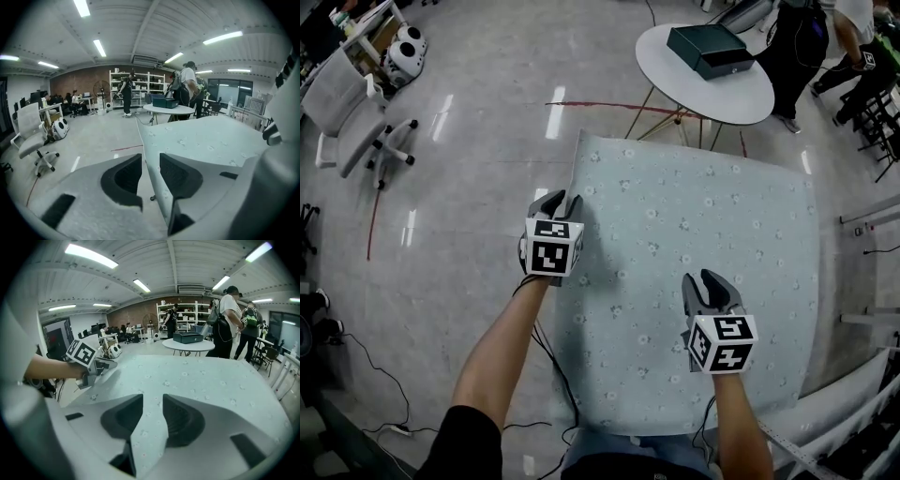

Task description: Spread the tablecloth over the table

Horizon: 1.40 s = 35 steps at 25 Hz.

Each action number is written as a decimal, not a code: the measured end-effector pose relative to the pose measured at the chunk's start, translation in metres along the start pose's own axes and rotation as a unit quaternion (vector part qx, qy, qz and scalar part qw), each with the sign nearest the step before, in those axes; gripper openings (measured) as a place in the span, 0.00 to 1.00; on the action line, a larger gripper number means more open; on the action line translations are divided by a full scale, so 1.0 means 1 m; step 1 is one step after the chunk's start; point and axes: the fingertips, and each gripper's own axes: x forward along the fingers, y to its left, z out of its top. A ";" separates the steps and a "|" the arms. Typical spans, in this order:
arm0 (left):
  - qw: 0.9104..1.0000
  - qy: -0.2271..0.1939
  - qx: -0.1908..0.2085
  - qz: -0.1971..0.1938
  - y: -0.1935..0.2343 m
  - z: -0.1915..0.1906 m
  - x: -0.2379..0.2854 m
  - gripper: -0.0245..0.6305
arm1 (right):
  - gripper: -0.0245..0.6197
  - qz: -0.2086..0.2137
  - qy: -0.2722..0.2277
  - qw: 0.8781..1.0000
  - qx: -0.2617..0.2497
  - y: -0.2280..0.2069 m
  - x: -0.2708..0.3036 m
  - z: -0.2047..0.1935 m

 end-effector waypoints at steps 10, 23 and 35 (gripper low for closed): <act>0.998 -0.058 0.004 0.012 -0.034 0.060 -0.087 0.24 | 0.25 0.011 -0.047 0.999 0.005 -0.001 -0.055 0.026; 0.990 -0.135 0.025 0.018 -0.168 0.120 -0.218 0.24 | 0.24 0.027 -0.127 0.991 -0.013 -0.033 -0.174 0.036; 0.984 -0.174 0.039 0.010 -0.336 0.118 -0.328 0.24 | 0.18 0.058 -0.181 0.981 -0.036 -0.075 -0.309 0.007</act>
